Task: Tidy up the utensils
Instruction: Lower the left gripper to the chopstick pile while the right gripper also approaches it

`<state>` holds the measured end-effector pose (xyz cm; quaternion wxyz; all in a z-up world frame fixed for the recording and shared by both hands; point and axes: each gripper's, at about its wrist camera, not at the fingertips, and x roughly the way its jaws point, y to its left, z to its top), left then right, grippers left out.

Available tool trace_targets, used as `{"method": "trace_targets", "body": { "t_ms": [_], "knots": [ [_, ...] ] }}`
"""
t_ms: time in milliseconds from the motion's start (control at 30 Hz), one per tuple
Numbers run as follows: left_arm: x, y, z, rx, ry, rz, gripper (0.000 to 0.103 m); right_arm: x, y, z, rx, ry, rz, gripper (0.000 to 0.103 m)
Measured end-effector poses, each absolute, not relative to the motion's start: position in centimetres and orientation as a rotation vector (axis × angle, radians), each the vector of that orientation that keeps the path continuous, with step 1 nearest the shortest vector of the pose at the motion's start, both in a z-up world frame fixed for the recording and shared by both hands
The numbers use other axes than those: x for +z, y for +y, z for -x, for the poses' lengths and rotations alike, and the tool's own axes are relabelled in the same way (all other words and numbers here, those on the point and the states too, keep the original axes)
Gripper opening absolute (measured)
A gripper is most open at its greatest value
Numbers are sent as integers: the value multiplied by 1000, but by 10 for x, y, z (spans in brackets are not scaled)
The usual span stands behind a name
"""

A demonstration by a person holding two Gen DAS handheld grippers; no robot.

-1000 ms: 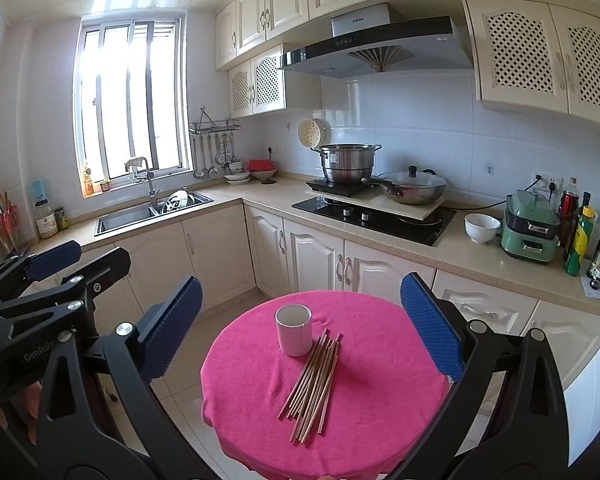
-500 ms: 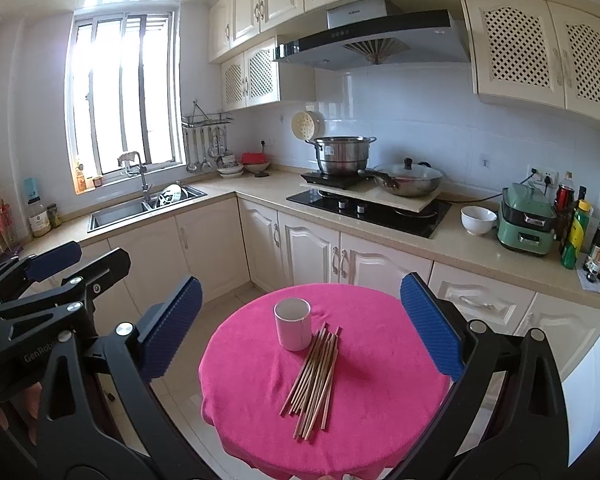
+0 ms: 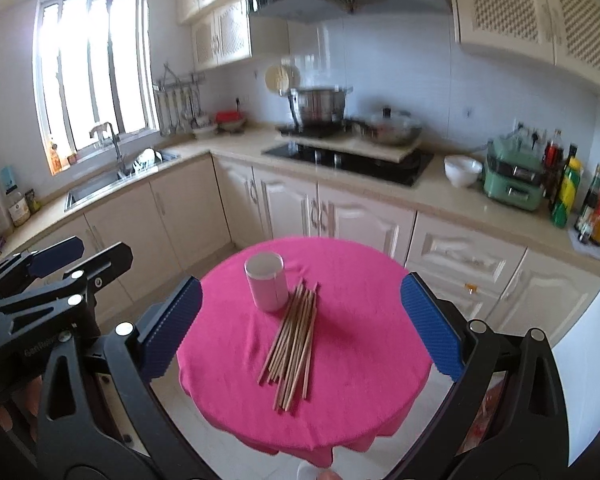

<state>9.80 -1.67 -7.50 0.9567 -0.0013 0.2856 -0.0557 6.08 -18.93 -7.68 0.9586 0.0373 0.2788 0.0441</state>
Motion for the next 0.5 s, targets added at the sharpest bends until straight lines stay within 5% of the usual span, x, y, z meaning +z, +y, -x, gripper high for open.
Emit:
{"method": "trace_targets", "body": {
  "t_ms": [500],
  "knots": [
    [-206,-63,-245,-161,1008,-73,69,-203,-236,-199,159,931,-131,97]
  ]
}}
